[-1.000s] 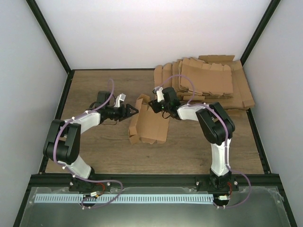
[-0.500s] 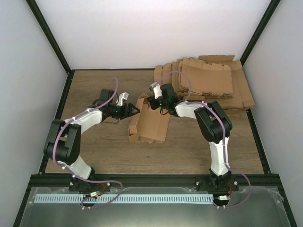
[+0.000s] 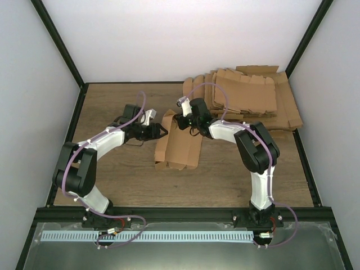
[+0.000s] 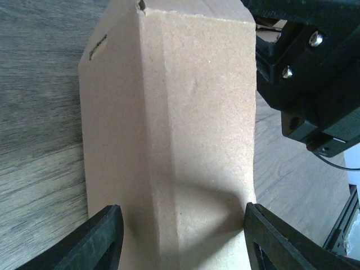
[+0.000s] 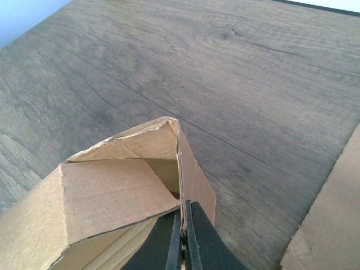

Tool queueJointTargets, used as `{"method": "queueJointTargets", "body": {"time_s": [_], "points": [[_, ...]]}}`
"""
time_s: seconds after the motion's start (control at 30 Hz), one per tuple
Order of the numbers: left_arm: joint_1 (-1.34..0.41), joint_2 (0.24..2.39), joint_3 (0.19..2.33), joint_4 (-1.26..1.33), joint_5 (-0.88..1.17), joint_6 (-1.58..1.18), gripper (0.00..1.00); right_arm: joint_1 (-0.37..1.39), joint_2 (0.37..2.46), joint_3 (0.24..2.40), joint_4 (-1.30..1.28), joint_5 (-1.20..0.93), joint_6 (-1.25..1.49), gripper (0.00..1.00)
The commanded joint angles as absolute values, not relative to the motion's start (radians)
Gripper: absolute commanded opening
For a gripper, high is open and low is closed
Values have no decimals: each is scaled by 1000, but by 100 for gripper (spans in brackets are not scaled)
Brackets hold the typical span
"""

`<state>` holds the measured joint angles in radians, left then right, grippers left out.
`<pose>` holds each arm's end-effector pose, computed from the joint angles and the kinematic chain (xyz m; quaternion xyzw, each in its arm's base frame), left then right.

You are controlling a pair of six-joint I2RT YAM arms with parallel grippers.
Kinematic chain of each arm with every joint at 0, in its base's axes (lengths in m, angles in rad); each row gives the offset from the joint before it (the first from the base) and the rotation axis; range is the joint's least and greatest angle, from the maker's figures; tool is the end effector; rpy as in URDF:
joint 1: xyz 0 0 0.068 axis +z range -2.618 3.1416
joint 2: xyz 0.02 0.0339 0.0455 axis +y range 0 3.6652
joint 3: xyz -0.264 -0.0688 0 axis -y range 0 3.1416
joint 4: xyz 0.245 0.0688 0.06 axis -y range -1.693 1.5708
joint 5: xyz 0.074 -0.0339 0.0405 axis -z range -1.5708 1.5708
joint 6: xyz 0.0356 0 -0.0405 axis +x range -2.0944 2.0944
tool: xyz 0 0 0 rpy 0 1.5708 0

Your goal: Fold the paper box

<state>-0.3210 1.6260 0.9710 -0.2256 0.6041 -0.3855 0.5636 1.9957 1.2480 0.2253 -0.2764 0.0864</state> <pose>0.3079 -0.1237 0.1958 0.0716 0.9012 -0.3744 0.2062 0.3694 0.2449 0.1774 -0.2697 0.8169 0.2713 0.4317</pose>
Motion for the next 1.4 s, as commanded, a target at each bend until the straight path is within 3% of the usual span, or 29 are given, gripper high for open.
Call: {"method": "queueJointTargets", "body": {"time_s": [0.0, 0.47, 1.03, 1.37], "points": [[-327, 1638, 989, -240, 568, -364, 60, 587, 1940, 1257, 179, -250, 94, 1], [-326, 1595, 980, -212, 610, -378, 62, 623, 1886, 1249, 102, -140, 82, 1], [-344, 1643, 951, -192, 623, -379, 62, 674, 1844, 1086, 148, -20, 256, 2], [-348, 1660, 957, -190, 626, -374, 62, 673, 1829, 1001, 199, -39, 260, 8]]}}
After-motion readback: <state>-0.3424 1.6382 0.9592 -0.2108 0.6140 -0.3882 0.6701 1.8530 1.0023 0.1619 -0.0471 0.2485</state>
